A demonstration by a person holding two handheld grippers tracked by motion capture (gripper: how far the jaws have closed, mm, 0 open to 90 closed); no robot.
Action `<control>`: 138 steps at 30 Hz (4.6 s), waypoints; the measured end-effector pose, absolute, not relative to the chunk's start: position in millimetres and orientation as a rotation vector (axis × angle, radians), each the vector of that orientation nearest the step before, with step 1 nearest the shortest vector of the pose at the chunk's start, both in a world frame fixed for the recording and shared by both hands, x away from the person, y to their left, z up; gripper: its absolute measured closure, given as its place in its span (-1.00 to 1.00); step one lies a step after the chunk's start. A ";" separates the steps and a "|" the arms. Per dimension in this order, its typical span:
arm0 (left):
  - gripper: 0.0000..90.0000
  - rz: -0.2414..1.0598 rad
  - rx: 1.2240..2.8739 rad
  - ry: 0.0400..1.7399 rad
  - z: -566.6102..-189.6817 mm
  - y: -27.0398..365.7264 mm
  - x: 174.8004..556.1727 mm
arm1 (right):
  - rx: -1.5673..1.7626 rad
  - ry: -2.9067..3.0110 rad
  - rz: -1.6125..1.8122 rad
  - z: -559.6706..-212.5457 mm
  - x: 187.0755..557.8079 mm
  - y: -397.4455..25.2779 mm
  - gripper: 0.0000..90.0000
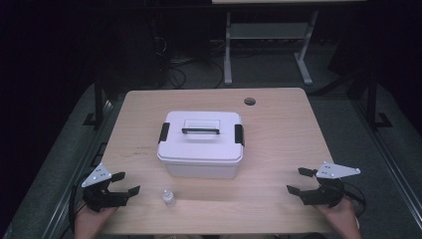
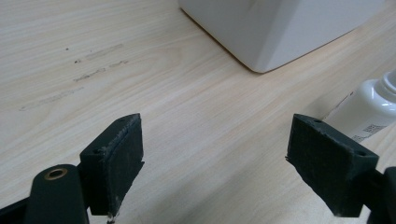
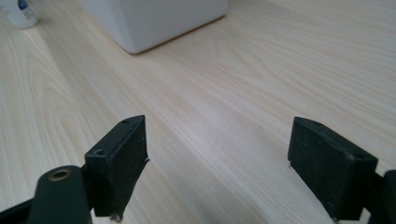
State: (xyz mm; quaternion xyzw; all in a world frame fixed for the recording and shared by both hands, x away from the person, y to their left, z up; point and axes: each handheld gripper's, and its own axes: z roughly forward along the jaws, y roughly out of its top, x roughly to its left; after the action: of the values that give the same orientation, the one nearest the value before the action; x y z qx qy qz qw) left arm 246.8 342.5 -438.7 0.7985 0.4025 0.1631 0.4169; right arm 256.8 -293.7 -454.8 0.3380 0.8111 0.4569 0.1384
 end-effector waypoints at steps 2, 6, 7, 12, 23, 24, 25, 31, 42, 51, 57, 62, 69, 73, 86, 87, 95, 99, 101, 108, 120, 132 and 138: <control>-0.60 0.410 2.002 1.014 -439.0 343.0 246.5 | 0.970 2.342 1.324 -452.0 256.7 -293.5 -0.57; -0.60 0.406 2.006 1.008 -439.7 343.0 246.5 | 0.931 2.350 1.292 -444.4 255.5 -289.9 -0.56; -0.60 0.403 2.004 1.009 -439.5 342.9 246.3 | 0.934 2.352 1.283 -443.5 255.7 -289.4 -0.56; -0.60 0.393 2.014 0.990 -439.7 341.6 247.2 | 0.909 2.377 1.271 -435.1 258.7 -284.2 -0.57; -0.60 0.382 2.007 0.992 -440.5 342.9 247.0 | 0.791 2.450 1.208 -408.0 272.8 -262.7 -0.58; -0.60 0.387 2.009 0.990 -440.2 343.7 246.9 | 0.781 2.456 1.206 -405.4 274.0 -260.7 -0.58; -0.60 0.388 2.009 0.991 -440.1 344.1 246.9 | 0.767 2.466 1.196 -402.3 275.8 -258.1 -0.58; -0.60 0.388 2.006 0.985 -439.5 344.2 246.2 | 0.708 2.507 1.172 -389.9 283.8 -246.1 -0.58; -0.60 0.384 2.008 0.983 -439.5 344.8 246.3 | 0.646 2.569 1.131 -374.3 300.5 -233.6 -0.57; -0.60 0.384 2.010 0.985 -440.3 346.4 246.7 | 0.579 2.613 1.066 -358.6 317.0 -227.4 -0.57; -0.60 0.385 2.010 0.985 -440.5 348.3 246.4 | 0.516 2.657 1.028 -341.9 329.3 -216.8 -0.60; -0.60 0.381 2.000 0.993 -441.1 351.1 246.3 | 0.466 2.696 1.009 -329.9 336.9 -203.5 -0.61; -0.60 0.382 1.990 1.000 -441.1 353.6 245.6 | 0.377 2.718 0.983 -309.0 346.0 -183.6 -0.62; -0.60 0.377 1.984 0.998 -440.5 354.6 245.4 | 0.365 2.730 0.975 -301.1 351.9 -173.7 -0.66; -0.60 0.378 1.986 0.996 -440.1 354.7 245.3 | 0.308 2.770 0.936 -291.3 360.5 -152.1 -0.66; -0.60 0.378 1.986 0.996 -440.0 354.5 245.3 | 0.302 2.773 0.937 -290.6 360.9 -151.1 -0.66; -0.60 0.381 1.985 0.993 -439.6 355.4 245.1 | 0.261 2.780 0.926 -284.3 365.0 -137.8 -0.66; -0.60 0.383 1.983 0.993 -439.3 356.2 244.6 | 0.243 2.787 0.917 -282.2 366.9 -131.0 -0.66; -0.60 0.383 1.984 0.993 -439.3 356.2 244.6 | 0.230 2.785 0.912 -280.9 368.0 -127.6 -0.66; -0.59 0.384 1.983 0.991 -439.0 356.6 244.6 | 0.205 2.791 0.907 -277.4 372.2 -118.3 -0.66; -0.59 0.380 1.979 0.989 -438.8 356.9 244.4 | 0.166 2.801 0.901 -272.8 377.2 -99.2 -0.66; -0.59 0.381 1.979 0.986 -438.5 356.9 244.5 | 0.128 2.806 0.904 -270.6 382.4 -83.9 -0.66; -0.59 0.379 1.980 0.986 -438.7 357.4 244.7 | 0.116 2.817 0.889 -272.2 384.8 -75.9 -0.64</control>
State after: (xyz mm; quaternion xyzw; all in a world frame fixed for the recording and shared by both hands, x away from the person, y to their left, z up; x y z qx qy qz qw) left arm 244.7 357.4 -438.7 0.7950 0.3959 0.1523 0.4337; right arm 384.8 -75.9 -272.2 0.0389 0.9488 0.2994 0.0927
